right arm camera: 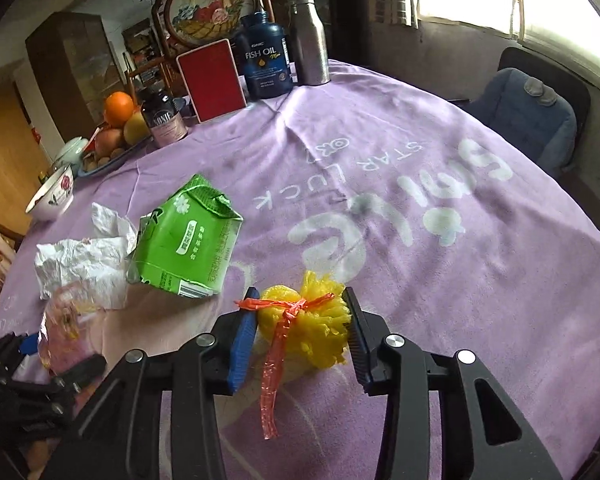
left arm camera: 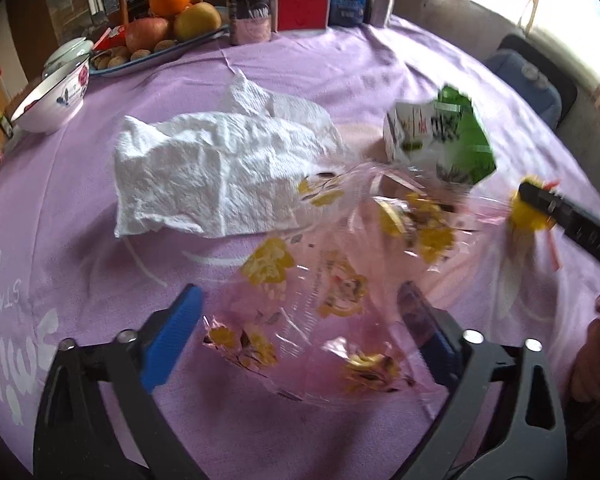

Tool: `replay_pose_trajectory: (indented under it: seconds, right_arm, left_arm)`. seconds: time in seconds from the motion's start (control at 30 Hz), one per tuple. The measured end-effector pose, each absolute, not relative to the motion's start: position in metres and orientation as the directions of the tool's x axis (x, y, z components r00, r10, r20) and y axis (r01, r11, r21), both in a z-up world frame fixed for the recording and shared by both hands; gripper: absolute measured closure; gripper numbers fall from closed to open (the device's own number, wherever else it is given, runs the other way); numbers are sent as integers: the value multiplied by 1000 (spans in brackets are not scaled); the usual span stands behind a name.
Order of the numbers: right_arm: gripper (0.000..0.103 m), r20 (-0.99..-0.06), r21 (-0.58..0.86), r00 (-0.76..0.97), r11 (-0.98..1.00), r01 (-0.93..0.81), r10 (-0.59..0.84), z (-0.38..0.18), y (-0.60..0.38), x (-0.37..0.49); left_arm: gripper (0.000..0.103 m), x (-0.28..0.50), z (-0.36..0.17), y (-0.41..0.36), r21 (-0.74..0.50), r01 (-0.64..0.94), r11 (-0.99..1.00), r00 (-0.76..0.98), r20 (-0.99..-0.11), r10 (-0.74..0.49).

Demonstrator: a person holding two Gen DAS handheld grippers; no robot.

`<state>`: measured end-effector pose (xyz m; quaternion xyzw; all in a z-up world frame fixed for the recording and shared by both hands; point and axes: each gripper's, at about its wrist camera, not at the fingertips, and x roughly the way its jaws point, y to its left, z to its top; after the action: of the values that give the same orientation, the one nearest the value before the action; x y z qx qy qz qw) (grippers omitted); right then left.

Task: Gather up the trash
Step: 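Grasp the clear floral plastic bag with the left tool while the right tool grasps the yellow netting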

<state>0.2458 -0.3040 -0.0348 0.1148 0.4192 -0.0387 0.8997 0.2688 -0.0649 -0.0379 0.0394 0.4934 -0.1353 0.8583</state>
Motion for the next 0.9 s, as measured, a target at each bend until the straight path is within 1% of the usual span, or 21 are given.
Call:
replay_pose_trajectory:
  seconds: [0.1, 0.3, 0.37, 0.4, 0.43, 0.53, 0.7, 0.83, 0.9]
  right_arm:
    - [57, -764, 187, 644, 968, 169, 35, -36, -306, 246]
    - [54, -770, 192, 636, 967, 167, 43, -37, -307, 247]
    - [54, -774, 187, 631, 969, 163, 43, -38, -306, 248]
    - [56, -776, 185, 629, 969, 162, 43, -38, -305, 248]
    - [57, -777, 184, 628, 970, 158, 45, -39, -305, 249]
    - [60, -774, 183, 631, 971, 151, 47, -38, -303, 248]
    - [61, -769, 181, 638, 972, 150, 45, -37, -303, 246]
    - [61, -742, 193, 669, 969, 152, 43, -32, -305, 240]
    - [61, -725, 196, 688, 964, 179, 20, -28, -308, 229]
  left_arm:
    - [22, 270, -32, -62, -75, 273, 959, 494, -845, -207]
    - [43, 274, -31, -62, -91, 283, 955, 489, -843, -225]
    - [50, 272, -29, -61, -104, 286, 952, 490, -839, -239]
    - [57, 270, -27, -61, -111, 288, 951, 491, -836, -246]
    - [59, 269, -24, -59, -120, 289, 950, 495, -831, -255]
    - [62, 263, -10, -54, -132, 287, 949, 535, -800, -273]
    - [62, 249, 16, -50, -117, 296, 948, 617, -735, -282]
    - [62, 246, 22, -50, -112, 297, 948, 633, -720, -283]
    - [62, 246, 21, -49, -115, 296, 948, 634, -719, -285]
